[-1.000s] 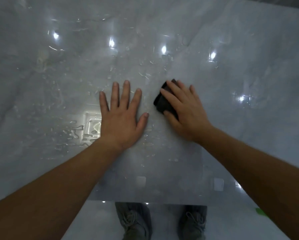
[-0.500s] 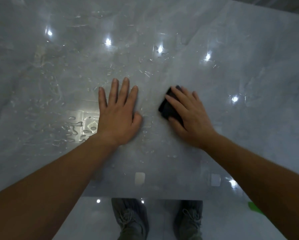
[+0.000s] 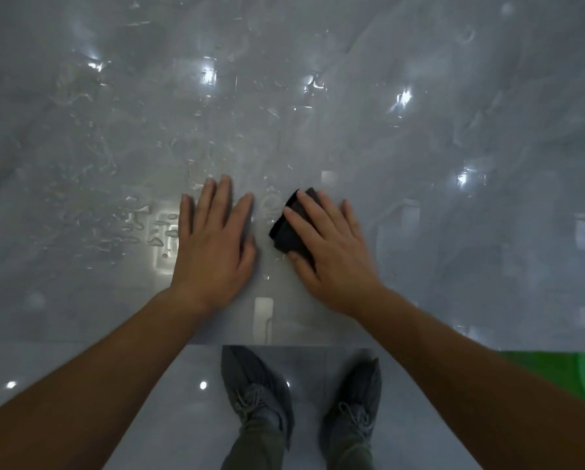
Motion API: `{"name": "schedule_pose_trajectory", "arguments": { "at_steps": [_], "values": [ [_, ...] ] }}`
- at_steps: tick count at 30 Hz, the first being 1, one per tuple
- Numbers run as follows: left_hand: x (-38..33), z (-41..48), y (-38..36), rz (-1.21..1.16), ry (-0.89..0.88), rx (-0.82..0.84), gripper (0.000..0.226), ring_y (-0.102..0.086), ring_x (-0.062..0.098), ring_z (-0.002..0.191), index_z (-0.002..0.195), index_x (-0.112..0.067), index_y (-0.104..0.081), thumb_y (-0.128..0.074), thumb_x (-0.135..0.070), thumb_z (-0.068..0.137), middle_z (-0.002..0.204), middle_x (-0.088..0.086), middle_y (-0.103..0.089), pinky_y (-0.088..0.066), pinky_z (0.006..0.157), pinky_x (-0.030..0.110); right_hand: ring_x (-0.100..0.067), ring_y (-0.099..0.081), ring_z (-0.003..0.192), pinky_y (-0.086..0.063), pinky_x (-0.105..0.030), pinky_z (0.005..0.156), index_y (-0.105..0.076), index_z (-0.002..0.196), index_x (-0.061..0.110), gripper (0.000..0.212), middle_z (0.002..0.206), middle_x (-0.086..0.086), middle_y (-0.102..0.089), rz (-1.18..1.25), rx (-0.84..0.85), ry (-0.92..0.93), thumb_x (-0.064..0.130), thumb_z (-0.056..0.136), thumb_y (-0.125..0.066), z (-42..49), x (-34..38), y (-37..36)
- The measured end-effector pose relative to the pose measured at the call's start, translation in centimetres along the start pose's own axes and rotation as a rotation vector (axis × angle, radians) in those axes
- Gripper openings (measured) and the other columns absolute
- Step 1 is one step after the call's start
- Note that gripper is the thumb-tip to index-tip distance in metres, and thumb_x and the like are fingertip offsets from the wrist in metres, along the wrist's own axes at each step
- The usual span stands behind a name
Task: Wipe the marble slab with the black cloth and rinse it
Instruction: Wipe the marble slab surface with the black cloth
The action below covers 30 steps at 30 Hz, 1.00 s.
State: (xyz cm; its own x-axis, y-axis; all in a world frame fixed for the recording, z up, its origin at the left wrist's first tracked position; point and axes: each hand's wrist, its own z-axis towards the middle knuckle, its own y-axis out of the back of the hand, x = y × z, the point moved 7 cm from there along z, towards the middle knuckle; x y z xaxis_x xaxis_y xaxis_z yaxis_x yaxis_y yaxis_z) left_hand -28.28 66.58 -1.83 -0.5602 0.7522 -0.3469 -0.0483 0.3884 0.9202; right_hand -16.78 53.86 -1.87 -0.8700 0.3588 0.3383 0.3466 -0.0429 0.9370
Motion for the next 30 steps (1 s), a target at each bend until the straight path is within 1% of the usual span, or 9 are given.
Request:
{"name": "schedule_pose_trajectory", "arguments": {
  "at_steps": [2, 6, 9, 14, 16, 19, 22, 24, 30],
  "values": [
    [-0.2, -1.1, -0.6, 0.026, 0.004, 0.001, 0.061, -0.001, 0.031, 0.155, 0.153, -0.018, -0.033, -0.036, -0.037, 0.095, 0.167, 0.015, -0.012, 0.005, 0.123, 0.051, -0.026, -0.015, 0.155, -0.010, -0.057, 0.123, -0.038, 0.154, 0.022, 0.062, 0.166, -0.005, -0.025, -0.012, 0.012, -0.009, 0.041, 0.096, -0.049, -1.2, -2.5, 0.5],
    [-1.0, -2.2, -1.9, 0.112, 0.033, 0.002, 0.066, 0.005, 0.032, 0.155, 0.158, -0.021, -0.020, -0.024, -0.046, 0.098, 0.168, 0.012, -0.003, 0.004, 0.123, 0.054, -0.027, -0.015, 0.155, -0.011, -0.059, 0.123, -0.037, 0.153, 0.021, 0.064, 0.165, -0.007, -0.026, 0.041, -0.114, -0.284, 0.042, 0.093, -0.045, -5.7, -9.2, 2.8],
    [-1.3, -2.2, -2.4, 0.173, 0.067, -0.009, 0.067, 0.008, 0.031, 0.155, 0.160, -0.023, -0.013, -0.023, -0.045, 0.098, 0.168, 0.011, 0.001, 0.003, 0.123, 0.056, -0.029, -0.014, 0.155, -0.007, -0.057, 0.124, -0.037, 0.153, 0.021, 0.063, 0.165, -0.007, -0.026, 0.039, -0.156, -0.429, 0.043, 0.094, -0.041, -6.0, -8.4, 2.3],
    [-2.3, -2.4, -2.2, 0.160, 0.081, 0.019, 0.067, 0.011, 0.028, 0.155, 0.160, -0.024, -0.011, -0.024, -0.041, 0.097, 0.169, 0.010, 0.002, 0.005, 0.122, 0.057, -0.030, -0.017, 0.154, -0.008, -0.055, 0.125, -0.037, 0.153, 0.023, 0.061, 0.165, -0.006, -0.027, -0.025, -0.021, 0.014, 0.044, 0.097, -0.041, -4.8, -2.2, 0.4],
    [-4.2, -2.4, -2.1, 0.161, 0.026, 0.016, 0.065, 0.008, 0.028, 0.155, 0.160, -0.023, -0.015, -0.023, -0.040, 0.098, 0.169, 0.009, -0.002, 0.005, 0.122, 0.057, -0.029, -0.017, 0.154, -0.010, -0.057, 0.124, -0.037, 0.154, 0.023, 0.061, 0.165, -0.006, -0.027, -0.032, 0.011, 0.050, 0.044, 0.096, -0.042, -5.4, -4.5, 1.1],
    [-7.6, -2.0, -2.8, 0.119, -0.018, 0.018, 0.063, 0.004, 0.028, 0.155, 0.159, -0.022, -0.020, -0.023, -0.042, 0.098, 0.168, 0.010, -0.006, 0.004, 0.124, 0.053, -0.031, -0.024, 0.152, -0.019, -0.061, 0.119, -0.043, 0.150, 0.019, 0.063, 0.162, -0.010, -0.032, 0.015, -0.078, -0.162, 0.041, 0.092, -0.048, -8.2, -11.5, 3.2],
    [-9.1, -1.9, -4.1, 0.105, 0.017, 0.050, 0.064, 0.004, 0.029, 0.155, 0.158, -0.021, -0.021, -0.023, -0.043, 0.098, 0.168, 0.012, -0.005, 0.003, 0.124, 0.051, -0.032, -0.021, 0.153, -0.013, -0.059, 0.122, -0.040, 0.152, 0.017, 0.064, 0.163, -0.010, -0.030, 0.055, -0.162, -0.405, 0.042, 0.092, -0.044, -12.3, -16.1, 4.8],
    [-9.4, -2.0, -4.6, 0.109, 0.043, 0.046, 0.065, 0.005, 0.029, 0.155, 0.159, -0.020, -0.020, -0.023, -0.043, 0.098, 0.168, 0.013, -0.003, 0.002, 0.124, 0.052, -0.033, -0.019, 0.153, -0.011, -0.058, 0.124, -0.040, 0.151, 0.017, 0.064, 0.163, -0.011, -0.029, 0.051, -0.175, -0.457, 0.041, 0.092, -0.043, -13.3, -15.0, 4.3],
    [-10.4, -2.2, -4.6, 0.190, 0.115, 0.046, 0.067, 0.003, 0.031, 0.155, 0.159, -0.018, -0.018, -0.021, -0.043, 0.096, 0.168, 0.014, -0.004, 0.000, 0.123, 0.055, -0.032, -0.023, 0.152, -0.014, -0.058, 0.122, -0.045, 0.150, 0.022, 0.059, 0.162, -0.008, -0.033, -0.017, -0.063, 0.032, 0.040, 0.094, -0.051, -12.2, -6.7, 1.7]
  ]
}}
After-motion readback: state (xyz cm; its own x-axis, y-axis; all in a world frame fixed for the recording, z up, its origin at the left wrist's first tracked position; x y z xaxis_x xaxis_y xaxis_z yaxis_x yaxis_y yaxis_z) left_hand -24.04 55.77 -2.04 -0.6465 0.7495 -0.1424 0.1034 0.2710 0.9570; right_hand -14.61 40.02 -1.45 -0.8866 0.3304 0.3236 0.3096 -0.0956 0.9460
